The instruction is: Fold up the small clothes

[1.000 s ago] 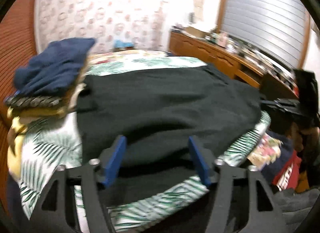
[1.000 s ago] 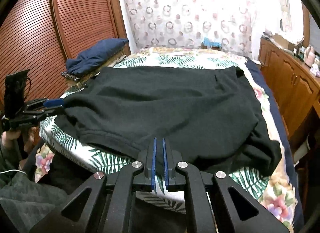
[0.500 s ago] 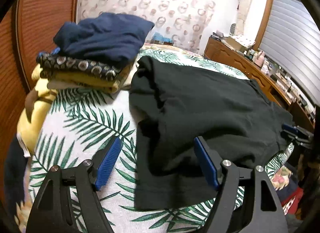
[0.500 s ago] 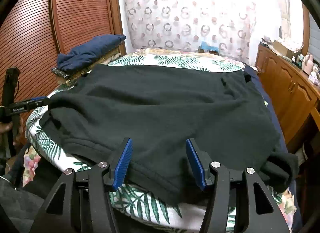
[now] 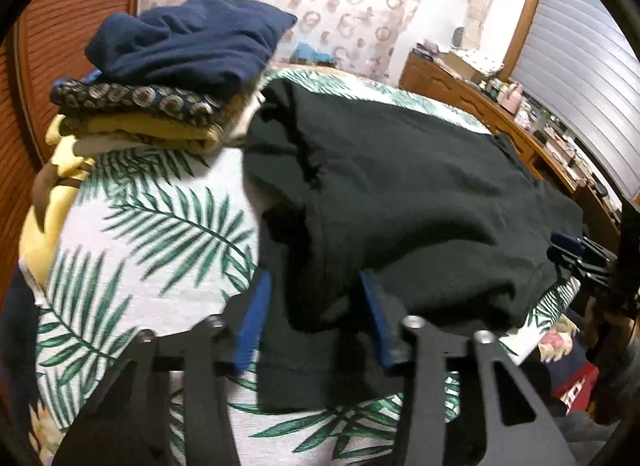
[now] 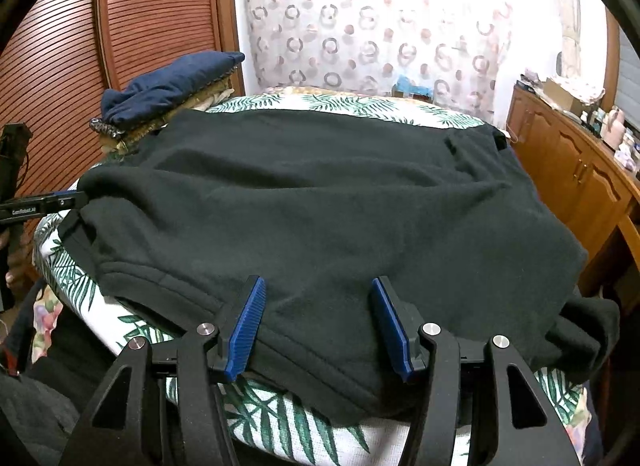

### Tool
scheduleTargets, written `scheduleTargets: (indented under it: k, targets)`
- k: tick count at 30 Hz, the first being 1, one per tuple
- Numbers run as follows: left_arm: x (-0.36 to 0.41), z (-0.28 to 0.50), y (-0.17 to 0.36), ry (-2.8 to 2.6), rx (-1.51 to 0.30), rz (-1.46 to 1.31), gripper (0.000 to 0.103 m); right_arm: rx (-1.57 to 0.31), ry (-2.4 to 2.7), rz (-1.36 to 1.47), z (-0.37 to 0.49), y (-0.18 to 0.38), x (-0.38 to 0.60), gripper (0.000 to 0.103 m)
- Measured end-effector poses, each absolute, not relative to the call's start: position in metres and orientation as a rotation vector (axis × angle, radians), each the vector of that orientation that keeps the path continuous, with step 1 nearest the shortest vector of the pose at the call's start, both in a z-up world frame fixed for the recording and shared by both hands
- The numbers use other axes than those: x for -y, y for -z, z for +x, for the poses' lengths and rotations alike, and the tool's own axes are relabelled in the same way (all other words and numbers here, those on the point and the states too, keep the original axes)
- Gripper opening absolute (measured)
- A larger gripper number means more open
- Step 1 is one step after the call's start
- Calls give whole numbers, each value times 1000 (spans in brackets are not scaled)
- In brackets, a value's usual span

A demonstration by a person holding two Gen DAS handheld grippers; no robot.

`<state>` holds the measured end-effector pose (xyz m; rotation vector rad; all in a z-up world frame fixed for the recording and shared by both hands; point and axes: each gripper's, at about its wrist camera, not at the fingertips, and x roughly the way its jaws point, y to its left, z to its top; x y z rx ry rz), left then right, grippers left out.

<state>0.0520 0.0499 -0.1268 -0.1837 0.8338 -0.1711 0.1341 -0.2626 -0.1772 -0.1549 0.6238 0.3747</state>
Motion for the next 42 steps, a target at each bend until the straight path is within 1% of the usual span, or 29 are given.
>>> scheduleTargets:
  k: [2, 3, 4, 5, 10, 14, 21, 26, 32, 35, 42]
  targets:
    - [-50, 52, 127, 163, -828, -170, 39, -624, -372, -155, 133, 175, 267, 57]
    - [-51, 52, 128, 162, -826, -174, 34, -623, -369, -154, 133, 174, 268, 57]
    - [-52, 52, 128, 168, -826, -179, 14, -622, -365, -152, 133, 174, 269, 57]
    - [-54, 53, 129, 183, -832, -189, 9, -622, -363, -147, 132, 174, 270, 57]
    - [-53, 47, 119, 218, -801, -221, 7, -622, -362, -114, 131, 176, 278, 57]
    - [-45, 39, 93, 259, -727, -226, 7, -615, -364, -109, 127, 175, 281, 57]
    - [6, 44, 35, 394, -620, -142, 7, -583, -342, -75, 115, 170, 288, 57]
    - [24, 59, 13, 432, -594, -107, 6, -572, -328, -63, 107, 172, 289, 57]
    - [84, 82, -15, 567, -555, -42, 6, -543, -303, -38, 95, 172, 297, 57]
    - [129, 101, -32, 658, -536, -9, 6, -534, -269, -34, 87, 173, 303, 57]
    - [218, 119, -48, 823, -545, 52, 6, -516, -191, 4, 62, 173, 332, 57]
